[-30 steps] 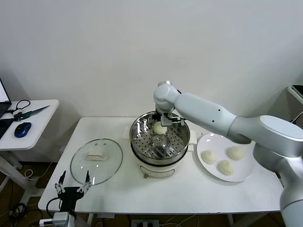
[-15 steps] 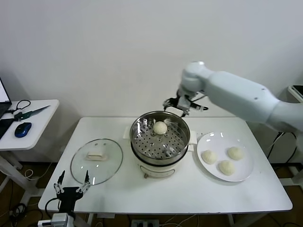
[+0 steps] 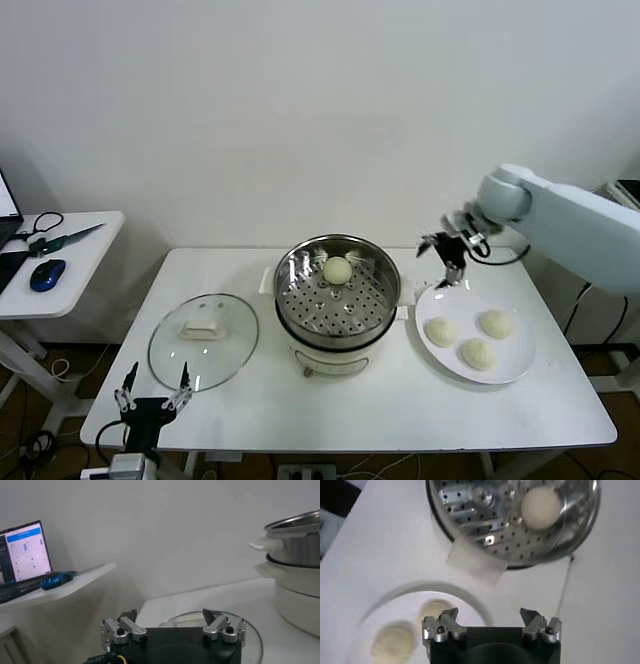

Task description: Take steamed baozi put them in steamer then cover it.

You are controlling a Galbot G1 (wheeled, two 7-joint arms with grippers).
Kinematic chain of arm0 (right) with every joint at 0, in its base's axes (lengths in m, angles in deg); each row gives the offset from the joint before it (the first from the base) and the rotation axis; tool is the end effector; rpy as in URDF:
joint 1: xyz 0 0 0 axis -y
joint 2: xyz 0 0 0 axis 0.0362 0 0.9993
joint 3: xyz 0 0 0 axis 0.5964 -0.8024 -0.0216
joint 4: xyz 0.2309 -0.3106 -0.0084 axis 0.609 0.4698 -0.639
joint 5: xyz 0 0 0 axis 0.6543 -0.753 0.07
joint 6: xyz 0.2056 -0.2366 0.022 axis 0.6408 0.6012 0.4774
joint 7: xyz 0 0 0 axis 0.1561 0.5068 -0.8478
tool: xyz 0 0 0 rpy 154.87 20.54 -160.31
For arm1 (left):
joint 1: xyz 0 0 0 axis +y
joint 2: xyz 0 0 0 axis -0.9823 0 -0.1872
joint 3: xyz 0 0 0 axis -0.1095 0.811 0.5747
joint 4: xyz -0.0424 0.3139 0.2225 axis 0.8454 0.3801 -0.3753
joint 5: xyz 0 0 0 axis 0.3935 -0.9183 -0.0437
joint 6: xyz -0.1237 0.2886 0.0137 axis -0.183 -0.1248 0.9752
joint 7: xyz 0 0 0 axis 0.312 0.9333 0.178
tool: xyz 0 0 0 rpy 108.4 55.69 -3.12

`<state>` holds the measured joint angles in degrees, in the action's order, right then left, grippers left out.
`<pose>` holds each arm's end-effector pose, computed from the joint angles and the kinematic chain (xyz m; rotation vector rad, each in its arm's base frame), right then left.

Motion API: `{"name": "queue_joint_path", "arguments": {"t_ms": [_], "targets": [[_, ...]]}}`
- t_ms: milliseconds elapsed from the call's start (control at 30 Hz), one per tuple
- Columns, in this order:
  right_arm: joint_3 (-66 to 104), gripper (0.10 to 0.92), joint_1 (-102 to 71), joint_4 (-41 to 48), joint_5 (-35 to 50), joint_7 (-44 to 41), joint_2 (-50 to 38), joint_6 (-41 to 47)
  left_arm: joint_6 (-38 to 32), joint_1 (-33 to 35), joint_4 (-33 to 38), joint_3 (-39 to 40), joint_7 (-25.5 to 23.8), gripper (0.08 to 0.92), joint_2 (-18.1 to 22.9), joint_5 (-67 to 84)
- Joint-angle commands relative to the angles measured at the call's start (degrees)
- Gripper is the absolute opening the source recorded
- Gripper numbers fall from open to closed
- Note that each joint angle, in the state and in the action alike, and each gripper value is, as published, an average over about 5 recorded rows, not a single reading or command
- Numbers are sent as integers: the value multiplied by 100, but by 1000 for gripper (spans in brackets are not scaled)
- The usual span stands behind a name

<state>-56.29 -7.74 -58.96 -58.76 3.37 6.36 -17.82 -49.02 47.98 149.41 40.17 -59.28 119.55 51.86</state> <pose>0.5490 -0.1825 -0.1171 1.4460 -1.3867 1.4245 0.0728 0.0746 -0.3737 0.2513 -2.9127 -0.3657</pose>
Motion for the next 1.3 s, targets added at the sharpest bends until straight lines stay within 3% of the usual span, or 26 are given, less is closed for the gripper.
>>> {"name": "queue_joint_path", "arguments": {"t_ms": [33, 933, 1300], "targets": [[613, 823, -1288, 446, -326, -13, -225, 368, 16, 9, 0, -13, -5, 823, -5, -22], [1280, 822, -1864, 1656, -678, 33, 755, 195, -6, 48, -131, -19, -11, 823, 20, -139], [1224, 721, -1797, 1717, -583, -18, 813, 178, -14, 79, -108, -14, -9, 823, 26, -138]]}}
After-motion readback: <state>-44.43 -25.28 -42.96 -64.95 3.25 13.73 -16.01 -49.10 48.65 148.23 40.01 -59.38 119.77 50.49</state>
